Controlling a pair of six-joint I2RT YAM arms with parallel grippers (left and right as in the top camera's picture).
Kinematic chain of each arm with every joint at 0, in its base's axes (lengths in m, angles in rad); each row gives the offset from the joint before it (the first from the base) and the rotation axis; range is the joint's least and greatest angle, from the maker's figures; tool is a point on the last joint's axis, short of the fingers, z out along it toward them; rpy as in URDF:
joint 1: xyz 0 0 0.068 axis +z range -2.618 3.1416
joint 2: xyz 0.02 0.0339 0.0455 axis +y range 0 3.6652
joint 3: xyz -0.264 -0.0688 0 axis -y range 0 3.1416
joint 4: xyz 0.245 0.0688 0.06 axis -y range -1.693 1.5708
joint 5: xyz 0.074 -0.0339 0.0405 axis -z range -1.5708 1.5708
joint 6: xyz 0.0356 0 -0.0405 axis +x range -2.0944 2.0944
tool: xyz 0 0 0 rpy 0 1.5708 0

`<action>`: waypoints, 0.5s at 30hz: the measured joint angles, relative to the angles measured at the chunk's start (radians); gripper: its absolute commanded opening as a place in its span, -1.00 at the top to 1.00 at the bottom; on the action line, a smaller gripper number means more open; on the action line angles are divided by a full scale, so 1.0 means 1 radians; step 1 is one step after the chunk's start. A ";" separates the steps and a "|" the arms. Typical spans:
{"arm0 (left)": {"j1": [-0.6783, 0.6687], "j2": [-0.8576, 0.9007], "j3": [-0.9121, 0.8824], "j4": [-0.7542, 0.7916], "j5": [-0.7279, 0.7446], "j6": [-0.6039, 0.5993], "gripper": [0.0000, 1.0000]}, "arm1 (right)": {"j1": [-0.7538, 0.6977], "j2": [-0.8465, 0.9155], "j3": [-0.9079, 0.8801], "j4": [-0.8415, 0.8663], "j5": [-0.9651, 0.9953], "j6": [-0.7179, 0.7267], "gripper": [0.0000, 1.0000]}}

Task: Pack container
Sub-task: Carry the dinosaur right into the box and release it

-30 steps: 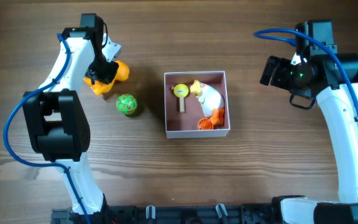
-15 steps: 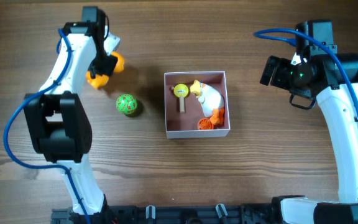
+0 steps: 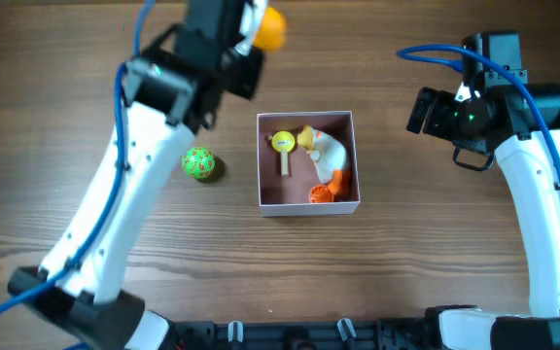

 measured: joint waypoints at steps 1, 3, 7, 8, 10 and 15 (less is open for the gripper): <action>-0.032 -0.011 0.001 -0.028 0.014 -0.053 0.92 | 0.000 0.000 0.000 0.000 0.000 0.000 -1.00; -0.083 -0.019 0.003 -0.084 0.031 -0.149 0.92 | 0.000 0.000 0.000 0.000 0.000 0.000 -0.99; -0.166 -0.008 0.004 -0.256 0.050 -0.476 0.92 | 0.000 0.000 0.000 0.000 0.000 0.000 -1.00; -0.183 0.004 0.004 -0.284 0.049 -0.558 0.92 | 0.000 0.000 0.000 0.000 0.000 0.000 -0.99; -0.212 0.032 -0.003 -0.280 0.049 -0.650 0.92 | 0.000 0.000 0.000 0.000 0.000 0.000 -1.00; -0.271 0.126 -0.082 -0.254 0.056 -0.848 0.92 | 0.000 0.000 0.000 0.000 0.000 0.000 -1.00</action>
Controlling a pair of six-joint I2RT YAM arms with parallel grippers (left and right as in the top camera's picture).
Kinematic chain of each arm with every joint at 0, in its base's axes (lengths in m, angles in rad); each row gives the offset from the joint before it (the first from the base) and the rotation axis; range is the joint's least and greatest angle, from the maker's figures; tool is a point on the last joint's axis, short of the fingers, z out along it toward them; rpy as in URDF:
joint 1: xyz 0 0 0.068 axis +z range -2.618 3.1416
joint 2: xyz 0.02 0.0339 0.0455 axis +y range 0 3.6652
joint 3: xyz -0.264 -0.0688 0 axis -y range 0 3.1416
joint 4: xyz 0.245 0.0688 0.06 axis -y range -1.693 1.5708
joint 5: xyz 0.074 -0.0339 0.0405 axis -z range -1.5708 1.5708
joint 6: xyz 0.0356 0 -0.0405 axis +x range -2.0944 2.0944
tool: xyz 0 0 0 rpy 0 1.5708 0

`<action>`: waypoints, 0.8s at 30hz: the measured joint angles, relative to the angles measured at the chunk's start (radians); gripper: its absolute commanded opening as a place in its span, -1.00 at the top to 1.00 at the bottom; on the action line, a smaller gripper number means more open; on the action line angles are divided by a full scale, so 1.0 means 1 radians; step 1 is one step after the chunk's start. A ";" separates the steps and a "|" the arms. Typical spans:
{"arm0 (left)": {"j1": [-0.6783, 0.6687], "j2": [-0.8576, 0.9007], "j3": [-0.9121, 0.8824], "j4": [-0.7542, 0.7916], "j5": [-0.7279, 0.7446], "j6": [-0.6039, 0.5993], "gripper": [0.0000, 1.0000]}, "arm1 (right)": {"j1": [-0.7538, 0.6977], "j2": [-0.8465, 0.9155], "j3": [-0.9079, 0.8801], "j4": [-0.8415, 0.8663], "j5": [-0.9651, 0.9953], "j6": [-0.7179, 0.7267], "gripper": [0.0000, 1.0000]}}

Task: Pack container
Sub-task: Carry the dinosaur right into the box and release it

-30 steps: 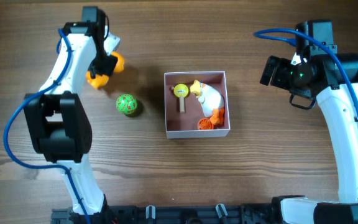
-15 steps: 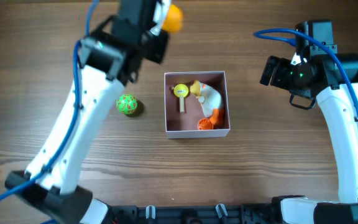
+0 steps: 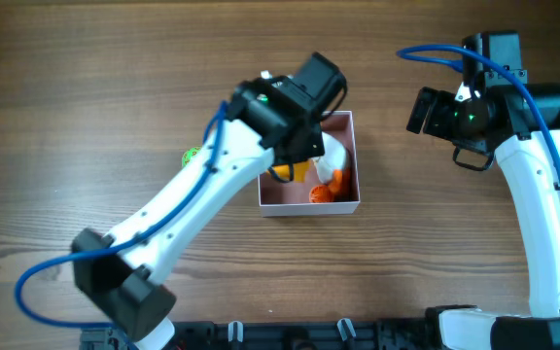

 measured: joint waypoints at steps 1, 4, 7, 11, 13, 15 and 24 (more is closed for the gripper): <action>-0.003 0.016 -0.014 0.003 0.000 -0.021 0.92 | 0.000 0.000 0.000 0.000 0.000 0.000 -0.99; -0.004 0.046 -0.056 0.028 0.000 -0.055 0.92 | 0.000 0.000 0.000 0.001 0.000 0.000 -0.99; -0.004 0.049 -0.110 0.092 0.000 -0.076 0.92 | 0.000 0.000 0.000 0.004 0.000 0.000 -1.00; -0.004 0.049 -0.173 0.150 0.000 -0.111 0.92 | 0.000 0.000 0.000 0.003 0.000 0.000 -0.99; -0.004 0.049 -0.205 0.175 -0.001 -0.124 0.92 | 0.000 0.000 0.000 0.003 0.000 0.000 -1.00; -0.002 0.049 -0.229 0.194 -0.004 -0.128 0.92 | 0.000 0.000 0.000 0.003 0.000 0.000 -1.00; 0.001 0.049 -0.234 0.201 -0.020 -0.136 0.59 | 0.000 0.000 0.000 0.003 0.000 0.000 -0.99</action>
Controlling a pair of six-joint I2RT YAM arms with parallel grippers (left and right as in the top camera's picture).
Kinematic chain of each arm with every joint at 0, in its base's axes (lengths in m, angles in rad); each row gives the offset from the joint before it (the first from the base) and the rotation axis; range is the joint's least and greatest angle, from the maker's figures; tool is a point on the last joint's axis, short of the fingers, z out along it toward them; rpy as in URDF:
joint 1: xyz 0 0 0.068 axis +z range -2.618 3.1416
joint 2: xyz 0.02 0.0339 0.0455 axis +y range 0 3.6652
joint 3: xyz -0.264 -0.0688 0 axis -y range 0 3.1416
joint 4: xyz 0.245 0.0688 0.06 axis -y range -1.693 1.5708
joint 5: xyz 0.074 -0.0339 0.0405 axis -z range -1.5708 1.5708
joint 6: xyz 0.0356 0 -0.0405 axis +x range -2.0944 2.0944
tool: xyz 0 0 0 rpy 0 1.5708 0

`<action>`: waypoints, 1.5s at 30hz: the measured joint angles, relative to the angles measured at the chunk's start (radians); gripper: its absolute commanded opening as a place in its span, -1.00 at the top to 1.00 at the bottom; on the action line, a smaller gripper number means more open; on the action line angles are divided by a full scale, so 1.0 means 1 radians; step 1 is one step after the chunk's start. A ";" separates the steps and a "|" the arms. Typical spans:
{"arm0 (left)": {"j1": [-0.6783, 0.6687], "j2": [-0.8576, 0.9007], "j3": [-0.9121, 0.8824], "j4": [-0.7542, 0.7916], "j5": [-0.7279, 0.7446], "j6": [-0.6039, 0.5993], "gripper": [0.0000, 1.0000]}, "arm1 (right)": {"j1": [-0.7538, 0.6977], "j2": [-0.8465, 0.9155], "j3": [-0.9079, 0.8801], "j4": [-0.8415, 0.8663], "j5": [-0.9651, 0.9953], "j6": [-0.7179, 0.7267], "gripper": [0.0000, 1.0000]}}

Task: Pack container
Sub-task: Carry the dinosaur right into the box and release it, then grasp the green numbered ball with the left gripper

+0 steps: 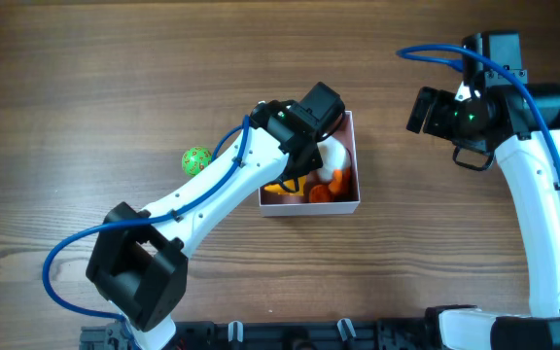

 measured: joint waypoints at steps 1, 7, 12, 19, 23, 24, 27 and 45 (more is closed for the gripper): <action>0.000 0.000 0.000 0.000 -0.003 0.000 0.49 | 0.000 0.000 0.000 0.000 0.000 0.000 -1.00; 0.000 0.000 0.000 -0.003 -0.008 -0.007 0.36 | 0.000 0.000 0.000 0.000 0.000 0.000 -0.99; 0.004 0.000 0.000 -0.006 -0.007 -0.010 0.32 | 0.000 0.000 0.000 0.000 0.000 0.000 -0.99; 0.127 -0.051 0.027 -0.046 -0.007 0.043 0.10 | 0.000 0.000 0.000 0.000 0.000 0.000 -0.99; 0.283 -0.221 0.058 -0.126 -0.014 0.077 -0.48 | 0.000 0.000 0.000 0.000 0.000 0.000 -0.99; 0.315 -0.249 0.061 -0.148 -0.018 0.082 -0.94 | 0.000 0.000 0.000 0.000 0.000 0.000 -0.99; 0.396 -0.283 0.066 -0.187 -0.022 0.140 -0.99 | 0.000 0.000 0.000 0.000 0.000 0.000 -1.00; 0.445 -0.034 -0.138 0.017 -0.022 0.381 -0.99 | 0.000 0.000 0.000 0.000 0.000 0.000 -0.99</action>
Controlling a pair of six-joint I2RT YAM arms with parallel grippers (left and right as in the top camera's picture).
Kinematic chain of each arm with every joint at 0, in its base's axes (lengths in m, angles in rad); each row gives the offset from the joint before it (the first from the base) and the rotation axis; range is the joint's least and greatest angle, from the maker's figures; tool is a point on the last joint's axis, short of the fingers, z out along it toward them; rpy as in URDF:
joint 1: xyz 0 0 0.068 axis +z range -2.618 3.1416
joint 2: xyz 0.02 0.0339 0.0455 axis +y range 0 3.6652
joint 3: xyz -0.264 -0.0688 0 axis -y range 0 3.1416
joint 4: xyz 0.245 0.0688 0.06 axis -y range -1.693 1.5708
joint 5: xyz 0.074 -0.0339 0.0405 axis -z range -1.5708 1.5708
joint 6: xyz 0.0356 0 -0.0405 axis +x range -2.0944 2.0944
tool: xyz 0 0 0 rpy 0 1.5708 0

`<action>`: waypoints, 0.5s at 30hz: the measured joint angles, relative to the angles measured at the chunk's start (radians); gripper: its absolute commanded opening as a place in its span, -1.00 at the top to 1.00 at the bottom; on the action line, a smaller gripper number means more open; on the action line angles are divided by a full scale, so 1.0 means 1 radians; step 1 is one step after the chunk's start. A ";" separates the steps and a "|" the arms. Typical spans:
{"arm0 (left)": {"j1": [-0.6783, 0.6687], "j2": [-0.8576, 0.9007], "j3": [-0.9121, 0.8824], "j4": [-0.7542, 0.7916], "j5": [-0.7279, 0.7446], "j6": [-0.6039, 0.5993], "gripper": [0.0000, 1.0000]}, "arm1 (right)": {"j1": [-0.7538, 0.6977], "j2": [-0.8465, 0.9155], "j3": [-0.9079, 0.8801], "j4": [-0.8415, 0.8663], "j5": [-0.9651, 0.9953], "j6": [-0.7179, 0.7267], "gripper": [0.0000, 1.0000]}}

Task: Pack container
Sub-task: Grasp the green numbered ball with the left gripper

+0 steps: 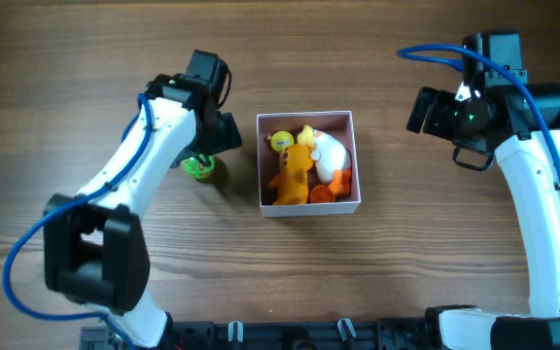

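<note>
The white container [350,122] stands mid-table. Inside lie an orange plush toy [293,177], a white duck [332,152], a yellow round toy [282,142] and a small orange piece [323,192]. Left of the box a green ball [200,169] rests on the wood. My left gripper [214,146] hangs just above the ball's far side, with nothing seen in it and its fingertips mostly hidden under the wrist. My right gripper [420,110] is held up at the right, away from the box, with its jaws not shown clearly.
The wooden table [86,58] runs all around the box. Blue cables loop off both arms. The right arm's white links [542,214] stand along the right edge, and the left arm's base [95,262] sits at the front left.
The left gripper has left the box and now hangs over the green ball to the left. The orange plush toy lies released in the box's left half. The right arm has not moved.
My left gripper first held the orange plush high behind the box, the green ball lying to the left. It then stood over the box, then low inside it with the plush. Now the plush lies in the box and the gripper is above the ball.
</note>
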 measured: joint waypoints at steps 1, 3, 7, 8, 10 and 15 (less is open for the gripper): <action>0.001 0.013 -0.006 0.010 0.000 0.002 -0.99 | 0.000 0.000 0.000 0.000 0.000 0.000 -0.99; 0.002 0.040 -0.019 0.032 0.000 0.004 -0.99 | 0.000 0.000 0.000 0.000 0.000 0.000 -0.99; 0.005 0.070 -0.051 0.063 0.000 0.011 -0.99 | 0.000 0.000 0.000 0.000 0.000 0.000 -1.00; 0.008 0.071 -0.056 0.066 0.000 0.011 -0.99 | 0.000 0.000 0.000 0.000 0.000 0.000 -0.99; 0.022 0.071 -0.057 0.068 0.000 0.011 -0.99 | 0.000 0.000 0.000 0.000 0.000 0.000 -0.99; 0.050 0.071 -0.071 0.097 0.000 0.011 -0.99 | 0.000 0.000 0.000 0.000 0.000 0.000 -0.99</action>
